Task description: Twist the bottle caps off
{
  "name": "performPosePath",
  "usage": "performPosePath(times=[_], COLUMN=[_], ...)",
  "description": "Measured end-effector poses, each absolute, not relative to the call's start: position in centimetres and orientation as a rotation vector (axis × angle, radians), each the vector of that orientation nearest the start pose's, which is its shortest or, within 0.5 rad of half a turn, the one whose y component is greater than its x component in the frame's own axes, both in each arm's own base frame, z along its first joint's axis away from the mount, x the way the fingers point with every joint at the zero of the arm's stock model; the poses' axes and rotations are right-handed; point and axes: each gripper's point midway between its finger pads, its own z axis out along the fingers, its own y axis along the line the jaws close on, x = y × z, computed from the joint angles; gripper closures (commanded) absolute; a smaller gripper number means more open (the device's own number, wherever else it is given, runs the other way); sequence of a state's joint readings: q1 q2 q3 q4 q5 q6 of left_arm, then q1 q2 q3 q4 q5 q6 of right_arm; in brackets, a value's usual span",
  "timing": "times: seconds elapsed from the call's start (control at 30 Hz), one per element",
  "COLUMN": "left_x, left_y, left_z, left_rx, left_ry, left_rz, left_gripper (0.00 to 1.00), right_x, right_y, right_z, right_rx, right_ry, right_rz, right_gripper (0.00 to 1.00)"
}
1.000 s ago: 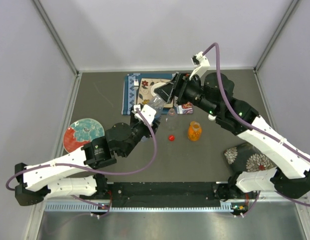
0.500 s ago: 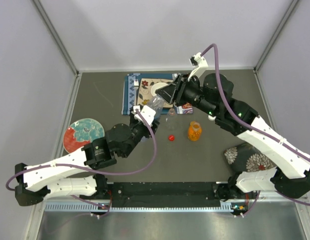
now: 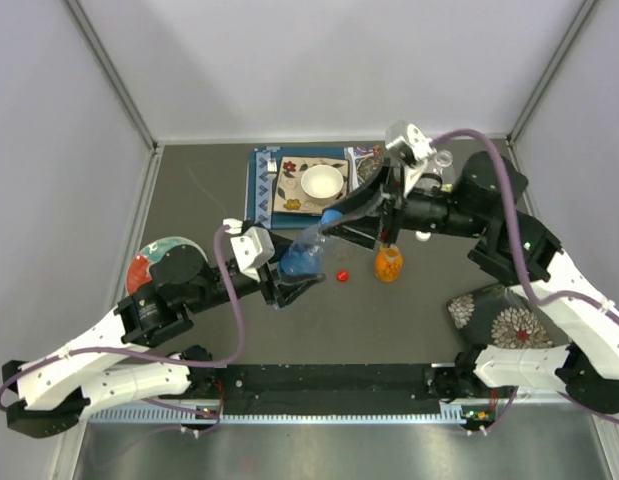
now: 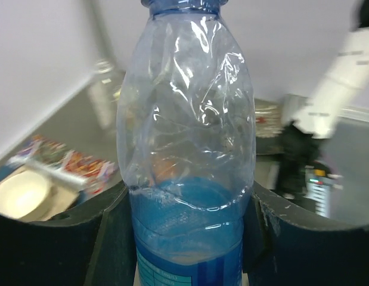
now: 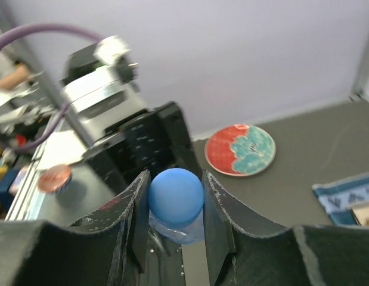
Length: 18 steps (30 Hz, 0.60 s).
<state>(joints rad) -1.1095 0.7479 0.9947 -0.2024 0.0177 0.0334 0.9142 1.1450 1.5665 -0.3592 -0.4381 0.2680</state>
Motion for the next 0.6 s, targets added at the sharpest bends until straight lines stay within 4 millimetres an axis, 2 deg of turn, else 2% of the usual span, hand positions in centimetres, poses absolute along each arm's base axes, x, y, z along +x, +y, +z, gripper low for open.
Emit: performPosePath(times=[0.17,0.3,0.47,0.6], left_x=[8.9,6.6,4.8,4.0], left_y=[-28.0,-27.9,-27.7,-27.6], left_z=[39.4,39.3,39.3,39.1], left_rx=[1.039,1.142,1.227,1.274], left_ry=[1.245,1.226,1.214,1.210], left_rz=[-1.145,-1.334,-1.508,-1.573], left_gripper=[0.54,0.55,0.55,0.55], right_x=[9.2,6.6,4.6,3.9], right_y=[30.9,30.6,30.0,29.7], right_z=[49.8,49.5,49.3,49.1], right_rx=[-1.116,-1.263,-1.387,-1.431], right_ry=[1.190,1.093,0.992,0.951], right_rz=[1.350,1.433,1.493,1.509], right_gripper=[1.00,1.00,1.00,1.00])
